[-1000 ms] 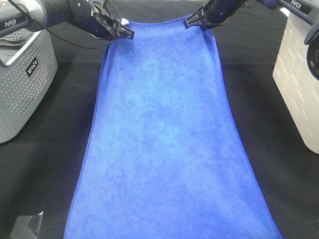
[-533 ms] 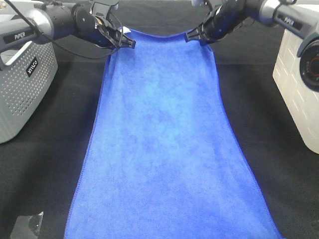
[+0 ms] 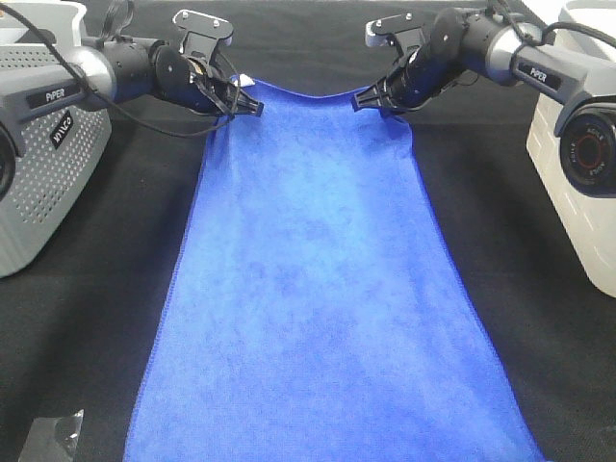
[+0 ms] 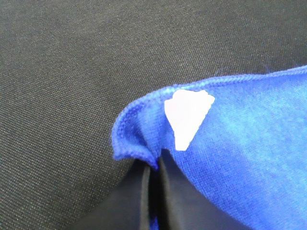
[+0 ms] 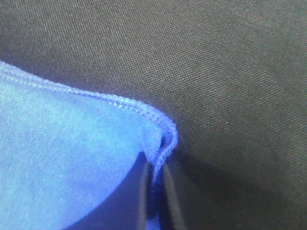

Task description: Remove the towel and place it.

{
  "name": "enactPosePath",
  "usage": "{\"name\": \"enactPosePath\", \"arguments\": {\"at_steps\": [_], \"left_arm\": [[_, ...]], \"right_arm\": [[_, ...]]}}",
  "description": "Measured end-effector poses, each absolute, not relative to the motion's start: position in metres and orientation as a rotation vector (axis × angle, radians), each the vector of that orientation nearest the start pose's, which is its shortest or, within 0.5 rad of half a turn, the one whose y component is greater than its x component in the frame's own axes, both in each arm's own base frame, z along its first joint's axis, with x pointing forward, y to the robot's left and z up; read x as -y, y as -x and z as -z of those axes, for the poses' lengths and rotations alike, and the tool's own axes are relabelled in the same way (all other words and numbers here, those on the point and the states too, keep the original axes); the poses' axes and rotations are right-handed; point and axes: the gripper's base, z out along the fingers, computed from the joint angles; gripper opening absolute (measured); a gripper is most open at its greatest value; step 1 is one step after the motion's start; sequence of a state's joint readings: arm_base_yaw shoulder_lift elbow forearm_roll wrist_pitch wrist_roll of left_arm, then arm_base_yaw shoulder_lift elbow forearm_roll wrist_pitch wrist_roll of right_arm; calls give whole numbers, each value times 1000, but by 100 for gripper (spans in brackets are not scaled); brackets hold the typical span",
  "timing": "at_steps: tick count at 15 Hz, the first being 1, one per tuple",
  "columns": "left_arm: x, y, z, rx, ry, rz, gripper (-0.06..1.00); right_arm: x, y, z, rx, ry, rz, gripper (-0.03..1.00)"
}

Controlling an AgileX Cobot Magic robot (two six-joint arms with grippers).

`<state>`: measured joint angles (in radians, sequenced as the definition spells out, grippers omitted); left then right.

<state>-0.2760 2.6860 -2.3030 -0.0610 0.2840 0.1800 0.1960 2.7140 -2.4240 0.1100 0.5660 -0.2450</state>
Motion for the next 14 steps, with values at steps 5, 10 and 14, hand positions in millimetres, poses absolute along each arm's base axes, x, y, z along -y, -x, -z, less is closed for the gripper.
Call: {"name": "enactPosePath", "arguments": {"at_steps": [5, 10, 14], "left_arm": [[163, -572, -109, -2073, -432, 102, 10], [163, -574, -113, -2025, -416, 102, 59], [163, -574, -112, -2037, -411, 102, 61]], "right_arm": [[-94, -582, -113, -2299, 341, -106, 59], [-91, -582, -113, -2296, 330, -106, 65], [-92, -578, -113, -2357, 339, -118, 65]]}}
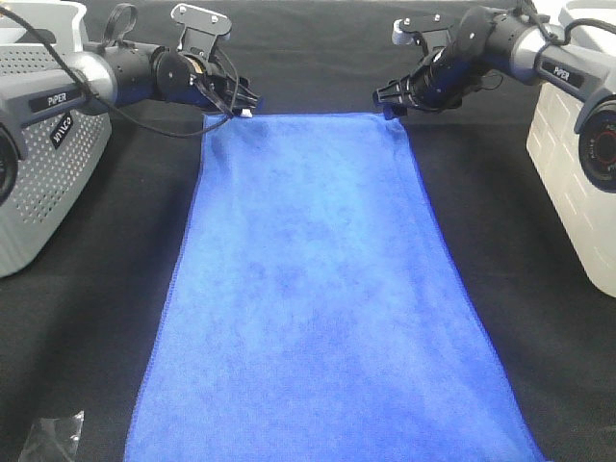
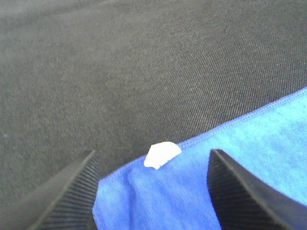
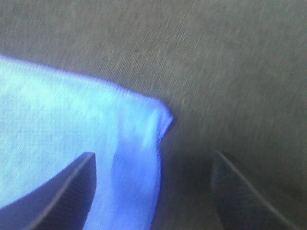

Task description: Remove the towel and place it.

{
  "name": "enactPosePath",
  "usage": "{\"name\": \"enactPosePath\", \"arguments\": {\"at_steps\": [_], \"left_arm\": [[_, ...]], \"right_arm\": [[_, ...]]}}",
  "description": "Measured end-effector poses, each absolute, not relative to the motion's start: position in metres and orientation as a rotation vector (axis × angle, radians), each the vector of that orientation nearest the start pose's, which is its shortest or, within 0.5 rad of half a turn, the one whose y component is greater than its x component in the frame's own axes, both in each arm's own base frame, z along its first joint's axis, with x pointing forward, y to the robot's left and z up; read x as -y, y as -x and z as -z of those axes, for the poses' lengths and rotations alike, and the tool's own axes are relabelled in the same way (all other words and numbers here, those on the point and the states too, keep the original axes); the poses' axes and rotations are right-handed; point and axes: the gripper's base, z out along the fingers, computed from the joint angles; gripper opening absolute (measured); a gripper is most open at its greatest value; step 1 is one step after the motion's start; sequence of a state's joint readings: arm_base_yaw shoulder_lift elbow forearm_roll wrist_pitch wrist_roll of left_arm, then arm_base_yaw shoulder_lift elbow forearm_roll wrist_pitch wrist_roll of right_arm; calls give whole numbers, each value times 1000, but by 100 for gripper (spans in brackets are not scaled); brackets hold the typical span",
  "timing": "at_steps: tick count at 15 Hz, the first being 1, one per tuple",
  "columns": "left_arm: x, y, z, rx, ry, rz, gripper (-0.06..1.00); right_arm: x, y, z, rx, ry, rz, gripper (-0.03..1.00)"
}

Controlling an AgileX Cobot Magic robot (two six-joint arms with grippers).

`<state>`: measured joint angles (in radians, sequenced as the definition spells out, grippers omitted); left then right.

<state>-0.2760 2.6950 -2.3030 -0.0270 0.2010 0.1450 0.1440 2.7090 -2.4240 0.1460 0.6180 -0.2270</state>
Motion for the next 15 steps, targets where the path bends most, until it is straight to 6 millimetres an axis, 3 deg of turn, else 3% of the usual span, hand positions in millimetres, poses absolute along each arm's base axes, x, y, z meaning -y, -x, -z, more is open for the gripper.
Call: {"name": "enactPosePath", "arguments": {"at_steps": [3, 7, 10, 12, 15], "left_arm": [[161, -565, -129, -2187, -392, 122, 69], [152, -528, -204, -2459, -428, 125, 73], [144, -499, -272, -2509, -371, 157, 73], [123, -484, -319, -2473, -259, 173, 73], [62, -463, -367, -2477, -77, 86, 73]], "right_arm": [[-91, -567, -145, -2444, 332, -148, 70], [-89, -533, -234, -2554, 308, -195, 77], [-84, -500, -310, -2529, 316, -197, 77], [-78, -479, -356, -2453, 268, -160, 77], [-67, -450, -410, -2349, 200, -91, 77]]}}
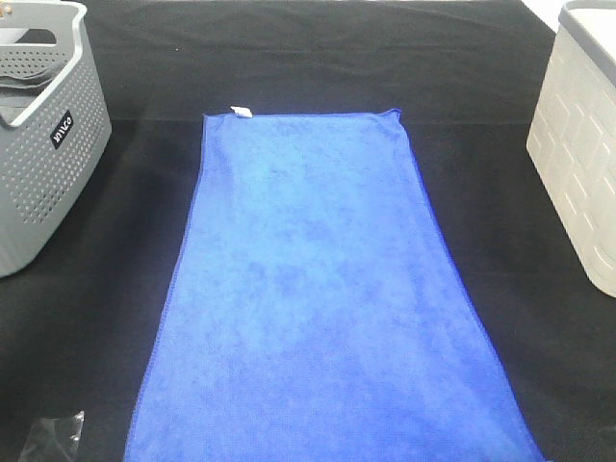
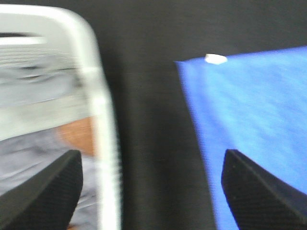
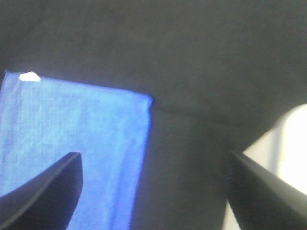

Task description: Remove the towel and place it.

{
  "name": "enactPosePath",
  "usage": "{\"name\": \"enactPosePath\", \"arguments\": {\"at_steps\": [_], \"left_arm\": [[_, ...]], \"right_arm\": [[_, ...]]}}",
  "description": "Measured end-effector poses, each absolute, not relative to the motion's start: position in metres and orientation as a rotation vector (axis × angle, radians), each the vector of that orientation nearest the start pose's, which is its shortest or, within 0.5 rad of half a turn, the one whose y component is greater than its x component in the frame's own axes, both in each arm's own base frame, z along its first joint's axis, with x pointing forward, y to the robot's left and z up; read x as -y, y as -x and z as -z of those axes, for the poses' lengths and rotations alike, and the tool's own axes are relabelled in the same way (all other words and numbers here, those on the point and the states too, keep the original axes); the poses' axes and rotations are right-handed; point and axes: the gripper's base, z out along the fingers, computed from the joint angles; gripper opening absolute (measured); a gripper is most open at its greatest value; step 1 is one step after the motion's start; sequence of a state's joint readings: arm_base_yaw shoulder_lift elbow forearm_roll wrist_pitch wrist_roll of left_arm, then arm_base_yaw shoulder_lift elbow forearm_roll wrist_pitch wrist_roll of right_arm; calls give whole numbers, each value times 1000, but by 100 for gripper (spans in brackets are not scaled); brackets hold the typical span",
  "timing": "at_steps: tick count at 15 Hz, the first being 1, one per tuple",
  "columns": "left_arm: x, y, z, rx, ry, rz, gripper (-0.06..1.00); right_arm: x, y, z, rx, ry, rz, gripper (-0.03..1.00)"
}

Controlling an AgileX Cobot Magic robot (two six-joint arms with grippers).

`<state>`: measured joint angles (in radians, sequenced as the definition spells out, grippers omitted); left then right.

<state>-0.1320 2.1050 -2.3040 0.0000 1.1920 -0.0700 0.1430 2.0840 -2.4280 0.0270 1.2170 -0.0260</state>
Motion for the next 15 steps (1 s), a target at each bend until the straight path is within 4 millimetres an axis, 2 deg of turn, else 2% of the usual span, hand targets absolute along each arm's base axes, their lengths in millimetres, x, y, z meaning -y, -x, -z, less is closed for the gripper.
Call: {"name": "enactPosePath", "arguments": {"at_steps": [1, 3, 5, 7, 9, 10, 11, 12, 14, 15], "left_arm": [[37, -459, -378, -2464, -6, 38, 73], [-1, -453, -389, -2442, 92, -27, 73], [-13, -445, -401, -2417, 111, -44, 73], [-12, -424, -409, -2435, 91, -49, 73], [-11, -383, -412, -2490, 87, -53, 73], [-11, -354, -414, -2510, 91, -57, 73], [-11, -326, -418, -2497, 103, -52, 73], [-10, -292, -427, -2444, 117, -44, 73], [-10, -229, -426, -2384, 120, -64, 73], [-12, -188, -421, -2345, 117, -97, 73]], "right_arm": [[-63, -440, -423, -2330, 195, -59, 77], [-55, -418, -431, -2351, 193, 16, 77], [-50, -395, -426, -2417, 171, 27, 77], [-46, -352, -435, -2440, 141, -3, 77], [-40, -298, -442, -2445, 112, -49, 77], [-37, -266, -449, -2423, 91, -76, 77], [-33, -237, -447, -2421, 71, -95, 77], [-29, -208, -444, -2410, 53, -103, 77], [-21, -152, -436, -2365, 42, -106, 77], [-14, -107, -428, -2302, 32, -114, 77]]}}
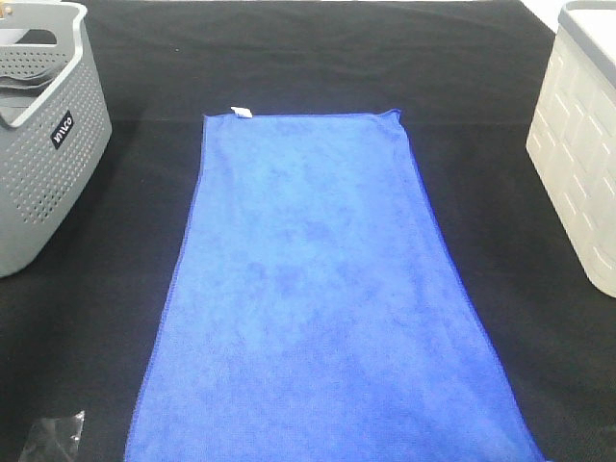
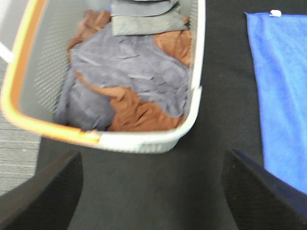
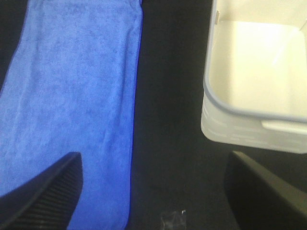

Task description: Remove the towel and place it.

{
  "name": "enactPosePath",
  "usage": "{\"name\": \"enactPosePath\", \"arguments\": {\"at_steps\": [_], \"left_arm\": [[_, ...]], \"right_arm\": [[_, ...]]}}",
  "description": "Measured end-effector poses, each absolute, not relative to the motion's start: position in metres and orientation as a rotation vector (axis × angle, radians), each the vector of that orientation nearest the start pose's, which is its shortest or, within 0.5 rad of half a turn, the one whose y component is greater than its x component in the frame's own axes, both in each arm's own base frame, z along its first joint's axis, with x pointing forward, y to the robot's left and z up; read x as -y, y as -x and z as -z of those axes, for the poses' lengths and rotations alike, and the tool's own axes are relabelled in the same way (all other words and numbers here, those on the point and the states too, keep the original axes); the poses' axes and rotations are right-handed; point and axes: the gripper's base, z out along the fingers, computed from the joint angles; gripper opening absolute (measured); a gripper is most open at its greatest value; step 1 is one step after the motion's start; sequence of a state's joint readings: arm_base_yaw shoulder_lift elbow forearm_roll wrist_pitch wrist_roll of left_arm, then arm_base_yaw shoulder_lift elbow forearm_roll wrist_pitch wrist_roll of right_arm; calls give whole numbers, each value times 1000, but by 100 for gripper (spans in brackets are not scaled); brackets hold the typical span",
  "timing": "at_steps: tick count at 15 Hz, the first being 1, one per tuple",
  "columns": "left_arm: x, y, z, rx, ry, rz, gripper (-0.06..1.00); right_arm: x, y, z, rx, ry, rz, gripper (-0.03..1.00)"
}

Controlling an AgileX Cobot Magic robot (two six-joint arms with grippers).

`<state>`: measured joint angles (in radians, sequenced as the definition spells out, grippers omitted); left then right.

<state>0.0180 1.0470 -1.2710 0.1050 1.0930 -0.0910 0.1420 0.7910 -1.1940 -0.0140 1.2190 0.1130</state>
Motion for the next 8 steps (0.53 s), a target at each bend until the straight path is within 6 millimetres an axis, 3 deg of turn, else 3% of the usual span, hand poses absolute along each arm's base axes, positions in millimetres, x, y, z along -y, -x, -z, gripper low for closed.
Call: {"name": "enactPosePath", "arguments": {"at_steps": [1, 4, 8], "left_arm": [[-13, -178, -419, -2336, 116, -111, 73], [-15, -99, -399, -2235, 115, -166, 73], [-14, -42, -361, -2195, 129, -161, 73]], "right_arm": [[-10, -81, -418, -2269, 22, -119, 77], [-1, -21, -386, -2163, 18, -126, 77], [5, 13, -348, -2091, 68, -83, 77]]}}
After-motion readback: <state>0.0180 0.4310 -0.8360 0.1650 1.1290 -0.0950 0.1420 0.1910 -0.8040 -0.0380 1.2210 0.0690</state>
